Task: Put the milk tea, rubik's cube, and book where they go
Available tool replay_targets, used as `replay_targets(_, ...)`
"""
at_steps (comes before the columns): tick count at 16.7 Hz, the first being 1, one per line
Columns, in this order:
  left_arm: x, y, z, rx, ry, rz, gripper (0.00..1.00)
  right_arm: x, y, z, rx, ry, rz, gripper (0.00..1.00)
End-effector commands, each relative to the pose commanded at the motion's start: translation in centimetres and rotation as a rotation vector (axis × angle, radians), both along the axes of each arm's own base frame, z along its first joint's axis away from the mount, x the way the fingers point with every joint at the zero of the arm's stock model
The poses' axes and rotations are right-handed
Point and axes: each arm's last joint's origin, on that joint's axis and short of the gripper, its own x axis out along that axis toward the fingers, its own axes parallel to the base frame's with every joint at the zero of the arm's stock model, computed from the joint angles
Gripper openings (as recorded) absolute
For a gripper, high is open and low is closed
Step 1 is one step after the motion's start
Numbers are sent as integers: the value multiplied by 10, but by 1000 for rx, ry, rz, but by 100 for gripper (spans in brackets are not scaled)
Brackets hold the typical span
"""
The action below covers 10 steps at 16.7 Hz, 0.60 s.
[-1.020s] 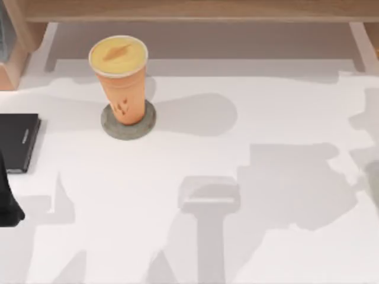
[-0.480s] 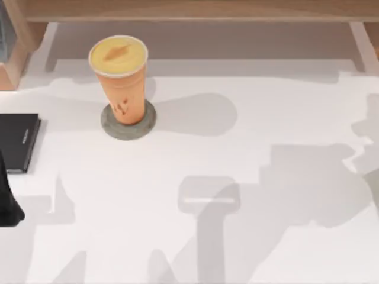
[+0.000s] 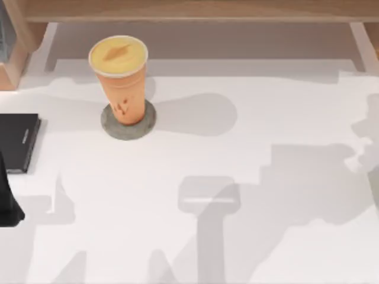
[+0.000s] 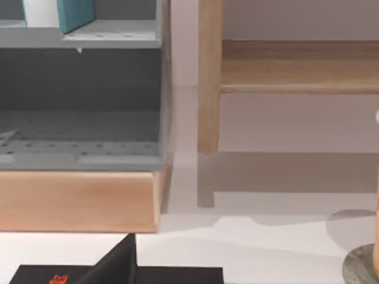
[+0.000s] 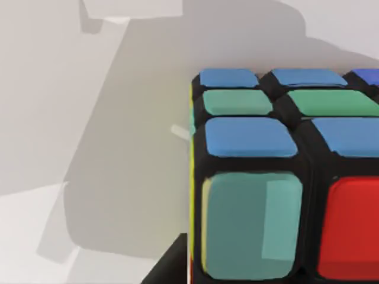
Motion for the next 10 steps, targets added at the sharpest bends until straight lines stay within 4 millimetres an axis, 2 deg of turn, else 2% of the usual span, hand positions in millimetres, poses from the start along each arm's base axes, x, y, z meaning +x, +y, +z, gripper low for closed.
replay_targets(4, 0, 0, 0, 0, 0, 0, 100, 0, 0, 0, 0, 0, 0, 2)
replay_targets(10, 0, 0, 0, 0, 0, 0, 100, 0, 0, 0, 0, 0, 0, 0)
